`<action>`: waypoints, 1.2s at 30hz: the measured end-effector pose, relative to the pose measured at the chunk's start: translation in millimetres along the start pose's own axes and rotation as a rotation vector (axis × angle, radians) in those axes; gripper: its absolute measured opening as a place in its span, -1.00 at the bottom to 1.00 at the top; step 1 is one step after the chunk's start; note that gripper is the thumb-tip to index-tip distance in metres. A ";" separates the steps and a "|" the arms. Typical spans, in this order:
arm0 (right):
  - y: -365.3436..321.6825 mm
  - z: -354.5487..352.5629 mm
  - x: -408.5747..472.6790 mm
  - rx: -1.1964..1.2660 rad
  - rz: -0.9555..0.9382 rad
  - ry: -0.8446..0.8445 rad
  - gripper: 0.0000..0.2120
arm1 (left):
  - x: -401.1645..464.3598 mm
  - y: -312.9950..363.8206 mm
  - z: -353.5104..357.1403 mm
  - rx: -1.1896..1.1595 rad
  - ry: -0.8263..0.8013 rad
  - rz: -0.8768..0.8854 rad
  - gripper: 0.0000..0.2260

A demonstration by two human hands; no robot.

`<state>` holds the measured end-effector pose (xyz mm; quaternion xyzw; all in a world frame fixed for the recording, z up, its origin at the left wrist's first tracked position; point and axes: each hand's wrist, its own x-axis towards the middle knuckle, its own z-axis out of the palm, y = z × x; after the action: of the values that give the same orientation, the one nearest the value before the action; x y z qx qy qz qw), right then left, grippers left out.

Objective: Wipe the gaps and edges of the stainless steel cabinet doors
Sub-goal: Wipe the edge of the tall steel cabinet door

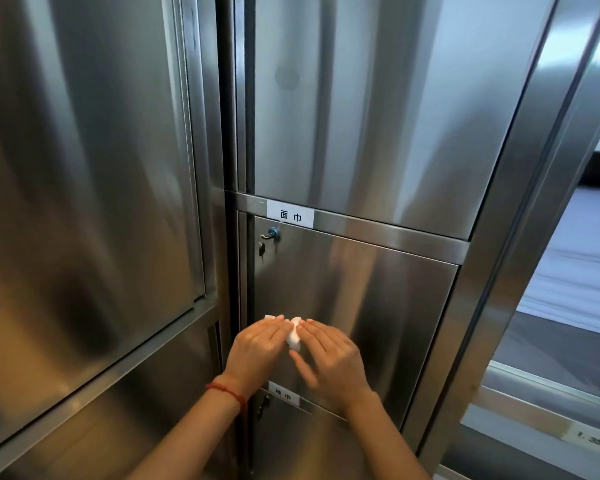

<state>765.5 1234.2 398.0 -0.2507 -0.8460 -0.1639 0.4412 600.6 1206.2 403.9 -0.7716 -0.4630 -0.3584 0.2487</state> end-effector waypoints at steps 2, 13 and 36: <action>2.8 4.7 5.3 -0.017 -0.001 -0.008 -0.66 | 2.6 -3.4 3.1 -0.001 0.011 0.003 -0.59; 23.5 33.2 39.9 -0.082 -0.090 0.097 -0.73 | 23.4 -47.2 18.7 -0.018 0.072 0.069 -0.58; 27.6 54.6 122.5 -0.269 -0.116 0.189 -0.78 | 73.5 -127.9 -0.1 -0.065 0.246 0.151 -0.66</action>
<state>685.5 1318.4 470.6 -0.2416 -0.7843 -0.3238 0.4708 509.5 1302.8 468.1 -0.7620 -0.3578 -0.4456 0.3046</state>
